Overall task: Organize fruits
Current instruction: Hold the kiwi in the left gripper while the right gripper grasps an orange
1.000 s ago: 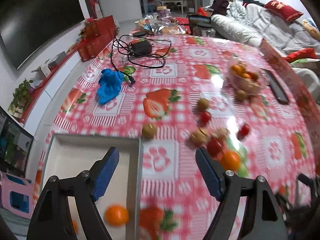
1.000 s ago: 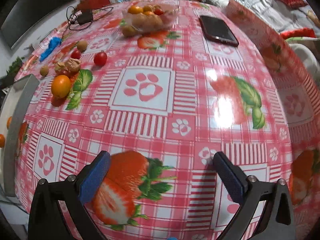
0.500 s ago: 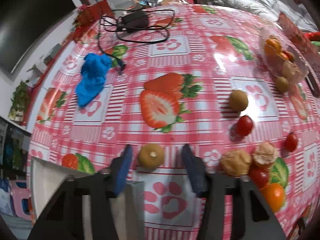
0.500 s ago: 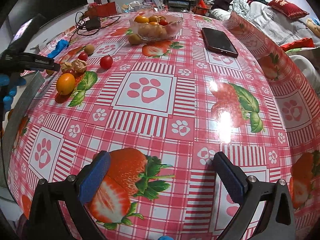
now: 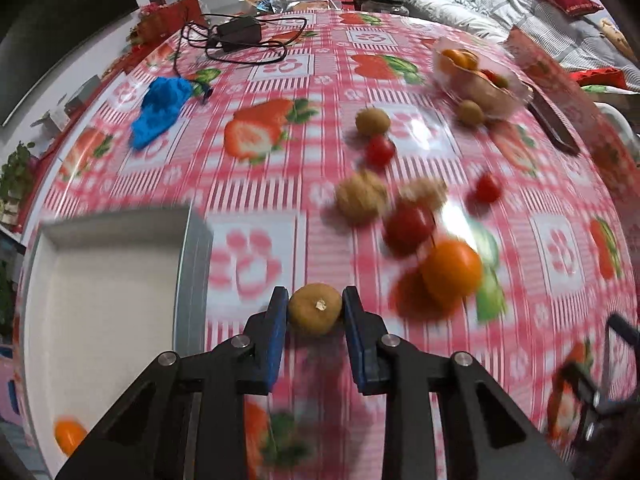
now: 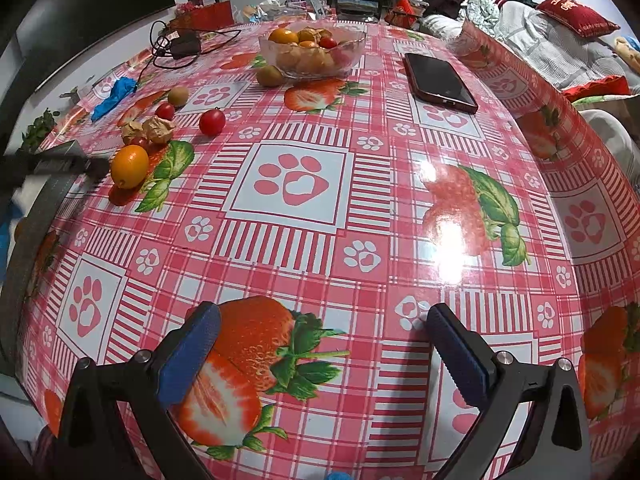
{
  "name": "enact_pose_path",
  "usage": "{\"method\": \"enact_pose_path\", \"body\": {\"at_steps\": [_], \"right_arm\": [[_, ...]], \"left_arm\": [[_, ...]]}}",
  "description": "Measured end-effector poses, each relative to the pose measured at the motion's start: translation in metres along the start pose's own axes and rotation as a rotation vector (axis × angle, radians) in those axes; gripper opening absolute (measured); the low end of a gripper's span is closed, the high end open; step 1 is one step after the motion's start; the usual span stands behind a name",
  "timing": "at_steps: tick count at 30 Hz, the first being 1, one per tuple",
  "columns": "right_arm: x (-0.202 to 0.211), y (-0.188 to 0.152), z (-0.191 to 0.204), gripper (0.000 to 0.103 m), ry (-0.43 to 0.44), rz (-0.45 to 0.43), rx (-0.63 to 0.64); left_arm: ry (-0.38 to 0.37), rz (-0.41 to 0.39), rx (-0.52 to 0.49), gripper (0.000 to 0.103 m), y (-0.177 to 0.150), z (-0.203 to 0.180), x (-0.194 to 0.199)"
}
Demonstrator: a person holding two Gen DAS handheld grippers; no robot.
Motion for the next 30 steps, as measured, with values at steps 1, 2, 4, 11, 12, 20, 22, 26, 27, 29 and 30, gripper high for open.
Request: {"method": "enact_pose_path", "body": {"at_steps": [1, 2, 4, 11, 12, 20, 22, 26, 27, 29, 30], "right_arm": [[-0.001, 0.001, 0.0, 0.103, -0.001, 0.007, -0.002], [-0.001, 0.002, 0.0, 0.103, -0.003, 0.016, -0.005], [-0.004, 0.005, 0.002, 0.103, -0.006, 0.04, -0.015], [-0.006, 0.036, 0.05, 0.103, 0.161, 0.076, -0.005], [-0.006, 0.043, 0.06, 0.103, 0.173, 0.07, -0.001], [-0.021, 0.086, 0.135, 0.103, 0.232, 0.037, 0.079], [-0.028, 0.091, 0.147, 0.102, 0.227, 0.042, 0.089], [-0.033, 0.098, 0.158, 0.067, 0.208, 0.039, 0.097], [-0.032, 0.1, 0.159, 0.053, 0.201, 0.031, 0.1], [-0.031, 0.099, 0.159, 0.039, 0.215, 0.03, 0.1], [-0.03, 0.097, 0.157, 0.037, 0.22, 0.028, 0.099]], "left_arm": [[-0.001, -0.005, -0.001, 0.03, -0.006, 0.0, 0.003], [0.004, -0.016, -0.006, 0.03, -0.017, -0.001, 0.008], [0.016, -0.031, -0.014, 0.03, -0.03, -0.001, 0.015], [0.022, -0.061, -0.019, 0.03, -0.062, 0.0, 0.032], [0.021, -0.064, -0.019, 0.03, -0.062, 0.001, 0.032], [0.007, -0.083, 0.01, 0.03, -0.068, 0.003, 0.034], [0.0, -0.084, 0.017, 0.03, -0.069, 0.003, 0.034], [-0.01, -0.086, 0.03, 0.03, -0.07, 0.005, 0.034], [-0.011, -0.087, 0.031, 0.03, -0.07, 0.005, 0.034], [-0.011, -0.087, 0.031, 0.03, -0.07, 0.005, 0.034], [-0.01, -0.087, 0.031, 0.03, -0.07, 0.005, 0.034]]}}
Point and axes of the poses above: each gripper's, at about its wrist camera, not at the fingertips, and x roughly against the way its jaws point, z to its left, y to its top, the point moved 6 cm from there along -x, roughly the way its jaws point, and after that the axes turned 6 degrees about -y, right-handed, at the moved point
